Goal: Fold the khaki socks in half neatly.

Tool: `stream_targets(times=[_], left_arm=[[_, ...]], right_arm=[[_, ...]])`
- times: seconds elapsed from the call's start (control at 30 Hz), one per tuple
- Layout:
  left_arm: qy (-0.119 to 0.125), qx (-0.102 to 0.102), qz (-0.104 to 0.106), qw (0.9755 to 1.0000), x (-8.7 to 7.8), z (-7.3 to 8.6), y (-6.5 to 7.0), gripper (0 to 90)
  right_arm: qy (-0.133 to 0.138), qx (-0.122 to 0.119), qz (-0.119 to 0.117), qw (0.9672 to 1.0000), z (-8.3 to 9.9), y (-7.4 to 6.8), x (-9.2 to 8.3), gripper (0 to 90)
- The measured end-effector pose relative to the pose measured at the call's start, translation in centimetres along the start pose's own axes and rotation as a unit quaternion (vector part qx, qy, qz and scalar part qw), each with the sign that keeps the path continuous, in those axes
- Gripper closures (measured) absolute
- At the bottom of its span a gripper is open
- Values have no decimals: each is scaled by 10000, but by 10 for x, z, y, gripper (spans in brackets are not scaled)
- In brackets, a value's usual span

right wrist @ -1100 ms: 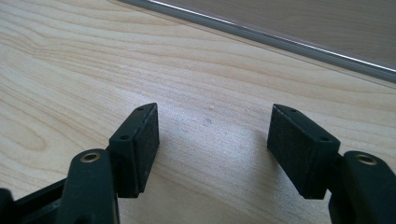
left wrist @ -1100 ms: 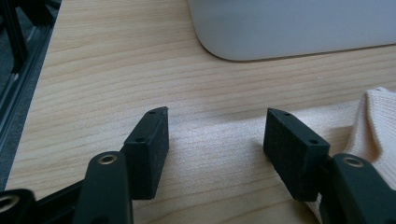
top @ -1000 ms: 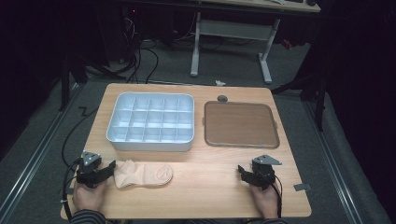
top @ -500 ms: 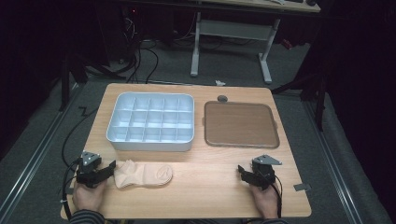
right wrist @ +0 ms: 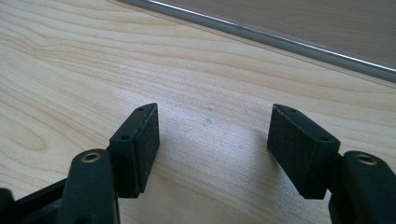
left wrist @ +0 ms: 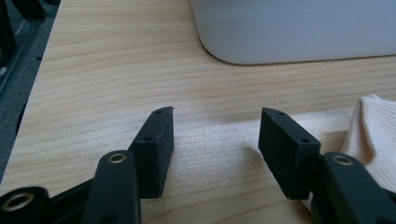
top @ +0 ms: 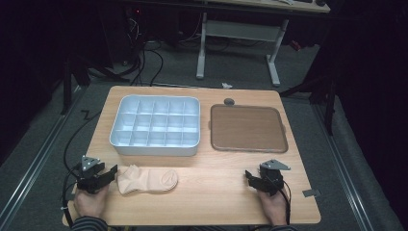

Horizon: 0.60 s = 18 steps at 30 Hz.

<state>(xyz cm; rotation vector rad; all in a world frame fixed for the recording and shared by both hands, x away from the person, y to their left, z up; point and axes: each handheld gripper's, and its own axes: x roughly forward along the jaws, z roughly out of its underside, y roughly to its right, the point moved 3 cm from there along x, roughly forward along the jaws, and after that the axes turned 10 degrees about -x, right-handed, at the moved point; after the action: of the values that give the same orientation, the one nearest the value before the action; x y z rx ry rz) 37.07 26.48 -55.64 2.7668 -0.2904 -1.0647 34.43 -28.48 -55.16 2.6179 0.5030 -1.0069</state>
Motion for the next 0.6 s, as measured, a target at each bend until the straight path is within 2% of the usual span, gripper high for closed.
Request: stream_targets(times=[0.13,0.23,0.43,0.53,0.6], left_arm=[[-11,-24,50,10000,-2,0,-2,474],[62,-48,199,9998,-9,-3,-1,474],[122,94,460,9988,-19,-6,9,478],[107,154,589,9981,-23,-4,14,479],[69,205,660,9976,-26,-2,17,478]], right_arm=[[-4,-12,15,10000,0,-1,0,351],[-1,-22,14,10000,0,0,0,351],[3,-5,-3,10000,0,0,0,364],[38,-71,-89,9999,0,-2,-1,438],[53,-104,-97,9999,-1,-3,-1,442]])
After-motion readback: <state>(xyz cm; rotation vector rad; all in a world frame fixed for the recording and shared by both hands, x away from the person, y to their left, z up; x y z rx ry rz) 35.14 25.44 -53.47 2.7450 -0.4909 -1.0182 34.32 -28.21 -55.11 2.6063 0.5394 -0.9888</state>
